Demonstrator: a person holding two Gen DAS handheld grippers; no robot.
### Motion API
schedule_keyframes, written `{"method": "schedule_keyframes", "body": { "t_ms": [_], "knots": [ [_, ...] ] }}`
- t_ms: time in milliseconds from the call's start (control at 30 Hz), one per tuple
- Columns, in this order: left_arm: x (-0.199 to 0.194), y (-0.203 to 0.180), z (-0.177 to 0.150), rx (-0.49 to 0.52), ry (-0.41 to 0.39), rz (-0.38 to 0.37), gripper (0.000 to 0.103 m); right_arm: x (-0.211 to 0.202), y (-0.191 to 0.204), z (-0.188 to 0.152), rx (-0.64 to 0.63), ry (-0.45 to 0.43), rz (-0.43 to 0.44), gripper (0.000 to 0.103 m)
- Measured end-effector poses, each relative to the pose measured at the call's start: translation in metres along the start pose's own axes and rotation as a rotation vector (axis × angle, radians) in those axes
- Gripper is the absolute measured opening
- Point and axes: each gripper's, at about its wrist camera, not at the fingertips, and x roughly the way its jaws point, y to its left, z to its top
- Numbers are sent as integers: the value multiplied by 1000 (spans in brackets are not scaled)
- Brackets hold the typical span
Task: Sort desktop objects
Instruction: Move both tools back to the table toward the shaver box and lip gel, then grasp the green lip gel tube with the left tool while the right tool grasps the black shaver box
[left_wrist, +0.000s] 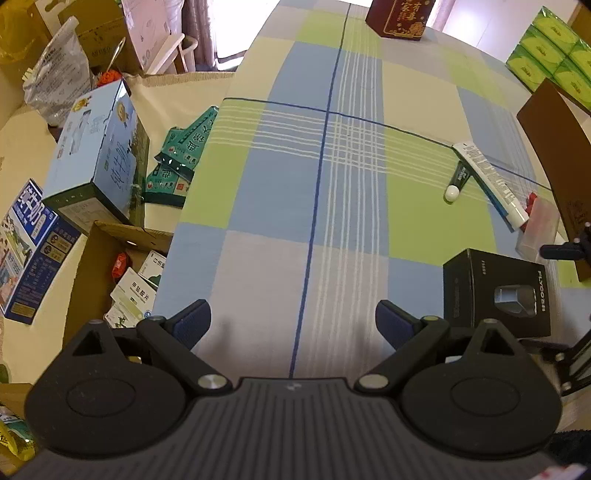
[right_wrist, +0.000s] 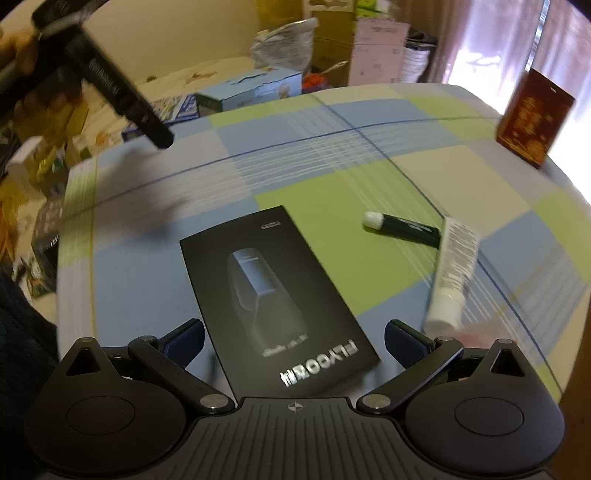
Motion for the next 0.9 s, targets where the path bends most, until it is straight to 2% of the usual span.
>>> {"method": "schedule_keyframes", "body": {
  "t_ms": [33,67,133,200,267,467,667,900],
  "knots": [
    [2,1,1,3,3,-4,94,2,2,-1,-10,4,1,100],
    [3,1,2,11,4,-7,94,5,6,-2,-18,19,-9,92],
    [6,-1,4,30,3,-19,94,3,13,-7,-39,35,-43,88],
    [10,-3,7,46,-1,-38,93,-5,14,-12,-13,38,-38,81],
    [15,-7,10,66,-1,-61,93,-13,13,-20,37,47,-40,79],
    [35,-40,28,194,-9,-124,90,-40,18,-53,153,90,-87,79],
    [59,-93,53,397,-30,-211,80,-71,21,-84,292,129,-157,79],
    [86,-149,81,612,-36,-275,62,-107,19,-127,548,164,-298,79]
  ]
}}
